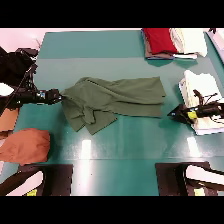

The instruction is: Fold the shirts.

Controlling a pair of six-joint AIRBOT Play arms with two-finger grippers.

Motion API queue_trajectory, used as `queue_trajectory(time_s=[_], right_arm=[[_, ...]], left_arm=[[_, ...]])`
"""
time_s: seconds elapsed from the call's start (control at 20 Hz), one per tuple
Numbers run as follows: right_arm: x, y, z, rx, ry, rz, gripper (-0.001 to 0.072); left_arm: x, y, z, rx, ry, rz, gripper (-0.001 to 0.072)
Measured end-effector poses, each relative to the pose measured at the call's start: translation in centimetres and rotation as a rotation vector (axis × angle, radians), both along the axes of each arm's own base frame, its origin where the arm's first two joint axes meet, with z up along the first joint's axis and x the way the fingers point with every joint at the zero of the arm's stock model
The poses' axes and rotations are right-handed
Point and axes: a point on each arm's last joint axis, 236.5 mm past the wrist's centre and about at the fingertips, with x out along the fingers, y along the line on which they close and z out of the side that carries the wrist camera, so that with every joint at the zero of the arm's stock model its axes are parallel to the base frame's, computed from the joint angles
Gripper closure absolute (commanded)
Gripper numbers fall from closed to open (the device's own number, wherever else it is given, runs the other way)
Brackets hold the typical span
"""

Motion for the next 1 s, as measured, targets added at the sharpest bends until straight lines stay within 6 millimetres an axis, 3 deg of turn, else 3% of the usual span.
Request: queue_trajectory(time_s=[0.15,0.35,0.45,0.55,0.65,0.75,0.85,1.0], right_arm=[[1.5,3.0,-0.7,0.047,-0.010,0.027,0.0288],[3.4,5.9,-1.4,0.016,-0.048,0.127,0.0678],[4.5,7.1,-0.5,-0.002,-0.097,0.173,0.0691],[5.9,7.9,2.3,-0.008,-0.179,0.208,0.0691],[7.7,8.1,7.4,-0.026,-0.312,0.235,0.0691],[9.2,7.6,14.5,-0.064,-0.490,0.250,0.0691],[10.0,6.4,23.2,-0.137,-0.707,0.234,0.0691],[8.3,4.3,36.4,-0.276,-1.022,0.186,0.0692]], left_arm=[[0.0,0.0,0.0,-0.001,0.001,-0.003,0.0678],[-0.3,-0.2,0.0,-0.004,0.010,-0.011,0.0678],[-0.6,-0.3,0.3,-0.005,0.011,-0.022,0.0679],[-0.7,-0.5,2.0,0.004,-0.022,-0.041,0.0679],[-0.6,-0.6,5.9,0.023,-0.107,-0.063,0.0678],[-0.7,-0.7,12.3,0.052,-0.256,-0.082,0.0678],[-1.6,-0.9,21.0,0.089,-0.463,-0.090,0.0679],[-5.5,-1.4,33.9,0.128,-0.763,-0.085,0.0679]])
